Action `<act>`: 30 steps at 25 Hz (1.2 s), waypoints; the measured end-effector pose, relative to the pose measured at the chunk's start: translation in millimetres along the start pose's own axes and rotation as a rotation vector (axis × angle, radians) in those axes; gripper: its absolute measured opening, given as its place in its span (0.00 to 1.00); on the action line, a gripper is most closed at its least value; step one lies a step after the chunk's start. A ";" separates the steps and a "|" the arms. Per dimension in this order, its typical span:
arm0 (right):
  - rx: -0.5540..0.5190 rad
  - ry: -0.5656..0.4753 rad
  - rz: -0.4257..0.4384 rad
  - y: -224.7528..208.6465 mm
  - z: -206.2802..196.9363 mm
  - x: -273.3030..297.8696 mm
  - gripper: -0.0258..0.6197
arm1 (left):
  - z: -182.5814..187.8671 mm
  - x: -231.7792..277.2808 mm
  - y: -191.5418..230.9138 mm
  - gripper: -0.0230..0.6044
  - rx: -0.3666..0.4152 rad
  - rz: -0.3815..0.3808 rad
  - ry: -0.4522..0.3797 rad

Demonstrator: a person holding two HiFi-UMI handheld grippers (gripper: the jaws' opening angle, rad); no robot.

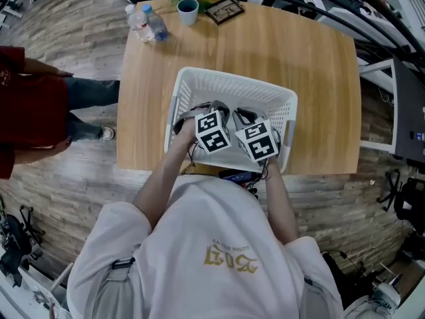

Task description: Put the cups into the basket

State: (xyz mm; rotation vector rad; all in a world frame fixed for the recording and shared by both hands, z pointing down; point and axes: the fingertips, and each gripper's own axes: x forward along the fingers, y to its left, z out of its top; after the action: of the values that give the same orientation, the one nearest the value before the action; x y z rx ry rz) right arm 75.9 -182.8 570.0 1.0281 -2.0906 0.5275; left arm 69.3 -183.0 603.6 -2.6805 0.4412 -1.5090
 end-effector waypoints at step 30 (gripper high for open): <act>0.129 -0.011 0.043 7.0 -14.1 10.0 0.09 | -7.8 -6.4 -27.2 0.05 0.053 -0.085 0.087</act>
State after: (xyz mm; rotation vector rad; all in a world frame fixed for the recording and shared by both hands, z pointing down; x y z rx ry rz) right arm 72.3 -174.7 586.5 1.0632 -2.1150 0.6869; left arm 65.8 -154.4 607.0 -2.6325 0.2886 -1.6408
